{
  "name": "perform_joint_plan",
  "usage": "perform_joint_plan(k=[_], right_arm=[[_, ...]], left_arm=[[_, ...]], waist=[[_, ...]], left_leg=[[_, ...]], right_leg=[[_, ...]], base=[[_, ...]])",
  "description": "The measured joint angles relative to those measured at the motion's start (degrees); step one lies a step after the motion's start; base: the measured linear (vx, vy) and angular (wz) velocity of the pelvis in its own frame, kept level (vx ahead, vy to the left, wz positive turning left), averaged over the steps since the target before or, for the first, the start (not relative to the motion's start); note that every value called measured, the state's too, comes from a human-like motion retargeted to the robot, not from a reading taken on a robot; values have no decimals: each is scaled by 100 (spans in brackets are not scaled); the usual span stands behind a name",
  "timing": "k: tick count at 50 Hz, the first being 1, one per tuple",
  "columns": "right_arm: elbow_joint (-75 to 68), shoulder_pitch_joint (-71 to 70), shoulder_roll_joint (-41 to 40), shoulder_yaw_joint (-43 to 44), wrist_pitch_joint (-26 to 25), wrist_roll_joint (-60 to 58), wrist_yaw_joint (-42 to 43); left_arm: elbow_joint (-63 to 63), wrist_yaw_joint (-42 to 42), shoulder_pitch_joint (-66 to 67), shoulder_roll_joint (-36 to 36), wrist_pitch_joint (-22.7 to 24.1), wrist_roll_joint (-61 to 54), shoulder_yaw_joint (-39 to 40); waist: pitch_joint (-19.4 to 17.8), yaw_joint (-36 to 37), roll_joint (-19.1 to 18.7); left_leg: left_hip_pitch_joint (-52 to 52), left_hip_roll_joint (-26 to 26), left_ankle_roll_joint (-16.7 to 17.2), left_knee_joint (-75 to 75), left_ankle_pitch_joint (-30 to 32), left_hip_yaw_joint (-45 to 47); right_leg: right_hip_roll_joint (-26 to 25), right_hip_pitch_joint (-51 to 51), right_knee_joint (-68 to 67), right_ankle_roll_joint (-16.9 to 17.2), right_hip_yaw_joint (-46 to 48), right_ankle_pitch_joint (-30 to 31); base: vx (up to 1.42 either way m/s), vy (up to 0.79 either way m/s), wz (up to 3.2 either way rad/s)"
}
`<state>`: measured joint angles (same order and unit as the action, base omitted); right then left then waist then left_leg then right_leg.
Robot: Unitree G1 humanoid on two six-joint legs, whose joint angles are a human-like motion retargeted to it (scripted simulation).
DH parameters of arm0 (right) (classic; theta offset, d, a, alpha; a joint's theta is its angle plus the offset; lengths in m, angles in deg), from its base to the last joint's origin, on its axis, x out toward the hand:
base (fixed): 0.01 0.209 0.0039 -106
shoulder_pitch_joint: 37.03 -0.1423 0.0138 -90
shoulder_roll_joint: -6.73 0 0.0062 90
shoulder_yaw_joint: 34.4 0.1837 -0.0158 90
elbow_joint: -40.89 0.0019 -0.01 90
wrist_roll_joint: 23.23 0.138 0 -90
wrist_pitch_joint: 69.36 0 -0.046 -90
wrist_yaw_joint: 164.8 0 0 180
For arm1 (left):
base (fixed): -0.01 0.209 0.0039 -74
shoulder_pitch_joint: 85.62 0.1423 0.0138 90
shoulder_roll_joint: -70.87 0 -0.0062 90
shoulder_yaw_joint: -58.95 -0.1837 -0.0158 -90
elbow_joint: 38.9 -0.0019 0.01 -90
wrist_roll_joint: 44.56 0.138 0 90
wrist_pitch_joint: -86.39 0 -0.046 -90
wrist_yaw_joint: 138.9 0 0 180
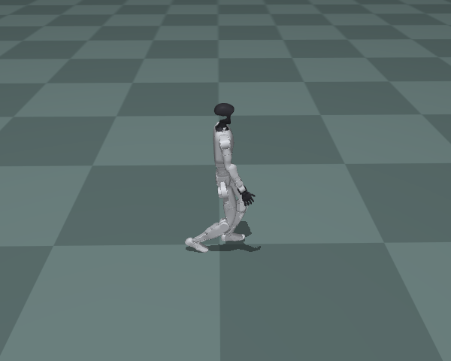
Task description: Walk
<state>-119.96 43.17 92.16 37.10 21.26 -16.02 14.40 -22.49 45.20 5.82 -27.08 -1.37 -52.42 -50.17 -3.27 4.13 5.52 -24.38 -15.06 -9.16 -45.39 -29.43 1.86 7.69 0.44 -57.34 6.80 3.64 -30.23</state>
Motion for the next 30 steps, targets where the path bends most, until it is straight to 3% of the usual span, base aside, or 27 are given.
perform_joint_plan(k=[5, 8, 12, 17, 25, 30], right_arm=[[-503, 457, -77, 86, -180, -139, -385], [-596, 659, -50, 201, -234, -181, -456], [-569, 852, -5, 347, -252, -138, -433], [-448, 913, 20, 449, -315, -48, -355], [-340, 922, 3, 462, -389, 45, -407], [-222, 844, -2, 422, -319, 115, -378]], left_arm=[[188, 79, -491, 159, -84, 33, -83], [326, 27, -851, 272, -100, 61, -100], [478, -147, -1323, 400, -112, -4, -5], [682, -350, -1835, 499, -87, -190, 160], [925, -428, -2135, 510, 42, -336, 293], [924, -384, -1903, 324, 42, -327, 327]], waist=[[58, -267, 336], [2, -446, 277], [-108, -665, 91], [-229, -796, -170], [-159, -590, -639], [-162, -444, -658]], left_leg=[[581, -519, -252, 610, -1, 16], [983, -522, -277, 858, -93, -66], [1487, -364, -219, 1118, -231, -181], [1942, -45, -118, 1352, -397, -311], [2188, 636, 13, 1215, -806, -450], [2165, 749, 113, 479, -1156, -499]], right_leg=[[755, 938, -1973, 280, -170, 1179], [1042, 1476, -2597, 46, -101, 1062], [1176, 2087, -2509, -254, 99, 448], [831, 2606, -1145, -263, 340, 84], [-375, 2536, 1597, -2, 288, 518], [-522, 2360, 1281, -81, 338, 565]], base=[[-1, 4, 6], [0, 0, 0], [0, 0, 0], [0, 0, 0], [0, 0, -5], [0, 0, 0]])
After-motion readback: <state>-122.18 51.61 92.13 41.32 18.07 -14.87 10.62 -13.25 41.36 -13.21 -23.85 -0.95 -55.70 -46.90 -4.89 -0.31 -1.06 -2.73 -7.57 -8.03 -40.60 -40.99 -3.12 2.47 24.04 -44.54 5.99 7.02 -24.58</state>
